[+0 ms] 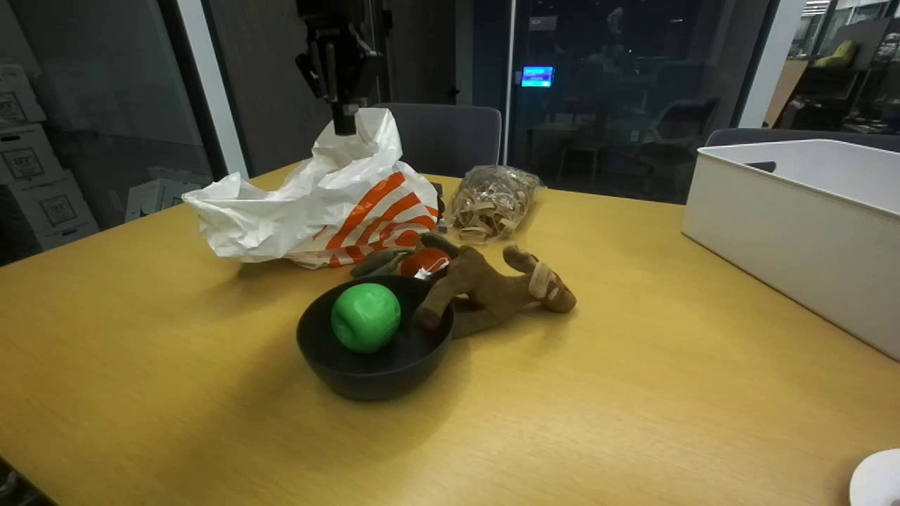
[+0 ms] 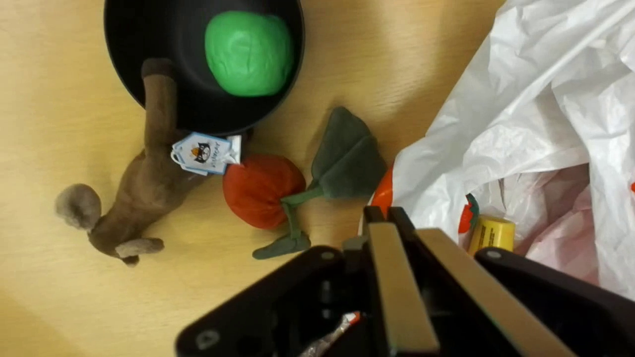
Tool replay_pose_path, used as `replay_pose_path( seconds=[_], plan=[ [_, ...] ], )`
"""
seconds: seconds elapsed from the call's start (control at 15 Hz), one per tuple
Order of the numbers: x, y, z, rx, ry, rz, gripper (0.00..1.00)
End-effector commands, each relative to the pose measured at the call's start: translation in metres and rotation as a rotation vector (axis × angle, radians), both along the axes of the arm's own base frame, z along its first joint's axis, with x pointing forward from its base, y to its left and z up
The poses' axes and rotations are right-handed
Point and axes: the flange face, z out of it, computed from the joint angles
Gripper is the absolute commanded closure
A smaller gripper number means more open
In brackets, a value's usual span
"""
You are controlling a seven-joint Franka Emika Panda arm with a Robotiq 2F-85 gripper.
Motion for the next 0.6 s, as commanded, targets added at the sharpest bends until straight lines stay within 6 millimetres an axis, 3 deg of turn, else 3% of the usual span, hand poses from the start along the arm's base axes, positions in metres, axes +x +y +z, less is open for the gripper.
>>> replay_pose_path(
  seconds=[0.0, 0.27, 0.33, 0.47, 0.53],
  plan=[
    [-0.03, -0.007, 0.003, 0.001, -0.004, -0.043, 0.6],
    [-0.043, -0.01, -0.006, -0.006, 0.009, -0.091, 0.28],
    [-0.031, -0.009, -0.009, -0.001, 0.025, -0.062, 0.47],
    [-0.035, -0.01, -0.012, -0.002, 0.033, -0.075, 0.31],
    [-0.036, -0.01, -0.012, -0.002, 0.034, -0.077, 0.28]
  ],
)
